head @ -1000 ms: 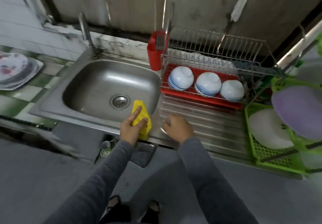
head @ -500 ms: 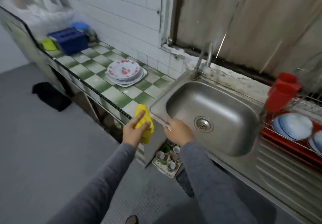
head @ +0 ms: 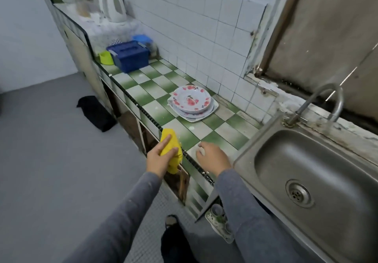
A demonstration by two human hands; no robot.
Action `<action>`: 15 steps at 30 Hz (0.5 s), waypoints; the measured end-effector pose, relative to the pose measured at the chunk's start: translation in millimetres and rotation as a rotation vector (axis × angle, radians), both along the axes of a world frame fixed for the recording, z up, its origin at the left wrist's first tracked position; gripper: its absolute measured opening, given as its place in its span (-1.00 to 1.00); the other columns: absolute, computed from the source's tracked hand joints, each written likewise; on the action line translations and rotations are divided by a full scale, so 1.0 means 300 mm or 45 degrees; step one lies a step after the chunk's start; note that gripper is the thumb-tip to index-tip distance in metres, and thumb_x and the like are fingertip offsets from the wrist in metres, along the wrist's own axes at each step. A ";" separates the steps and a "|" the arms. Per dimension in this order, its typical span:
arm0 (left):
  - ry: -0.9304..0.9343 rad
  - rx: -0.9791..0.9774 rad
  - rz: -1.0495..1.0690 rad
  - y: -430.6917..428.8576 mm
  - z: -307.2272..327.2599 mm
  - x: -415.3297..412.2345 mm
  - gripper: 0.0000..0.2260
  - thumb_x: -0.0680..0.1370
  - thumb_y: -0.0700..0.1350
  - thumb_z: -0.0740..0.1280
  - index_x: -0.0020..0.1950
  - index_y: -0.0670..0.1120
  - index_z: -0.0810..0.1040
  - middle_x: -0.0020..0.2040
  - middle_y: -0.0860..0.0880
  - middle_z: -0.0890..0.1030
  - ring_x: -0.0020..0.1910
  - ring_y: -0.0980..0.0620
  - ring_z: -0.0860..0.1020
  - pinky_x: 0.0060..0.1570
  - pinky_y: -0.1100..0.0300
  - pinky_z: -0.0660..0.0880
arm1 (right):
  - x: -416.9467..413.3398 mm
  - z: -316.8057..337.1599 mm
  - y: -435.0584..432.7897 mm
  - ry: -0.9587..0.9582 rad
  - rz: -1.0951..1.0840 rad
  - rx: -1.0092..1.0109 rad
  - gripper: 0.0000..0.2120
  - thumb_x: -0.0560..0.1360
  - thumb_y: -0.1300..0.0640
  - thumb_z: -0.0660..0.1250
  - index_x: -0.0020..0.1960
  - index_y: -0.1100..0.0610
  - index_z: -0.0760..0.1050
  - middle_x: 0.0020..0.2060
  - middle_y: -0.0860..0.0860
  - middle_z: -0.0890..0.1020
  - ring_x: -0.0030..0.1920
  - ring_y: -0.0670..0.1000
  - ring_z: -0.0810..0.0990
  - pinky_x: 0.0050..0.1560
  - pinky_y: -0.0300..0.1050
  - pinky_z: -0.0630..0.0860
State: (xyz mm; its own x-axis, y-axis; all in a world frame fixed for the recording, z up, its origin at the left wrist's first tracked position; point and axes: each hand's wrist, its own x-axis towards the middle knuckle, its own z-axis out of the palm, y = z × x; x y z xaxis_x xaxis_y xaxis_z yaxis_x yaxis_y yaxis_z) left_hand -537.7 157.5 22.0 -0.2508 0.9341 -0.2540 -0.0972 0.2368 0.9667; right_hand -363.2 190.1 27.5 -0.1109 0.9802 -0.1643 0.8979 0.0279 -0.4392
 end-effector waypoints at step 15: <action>-0.007 -0.086 -0.086 0.830 -0.048 -0.187 -0.56 0.53 -0.19 0.46 0.36 0.14 0.54 0.12 0.01 0.63 -0.14 0.08 0.62 -0.04 0.18 0.63 | -0.121 -0.138 0.805 0.024 -0.151 -0.117 -0.68 0.65 0.06 0.15 0.31 0.19 0.46 0.22 0.16 0.55 0.23 0.19 0.53 0.15 0.03 0.50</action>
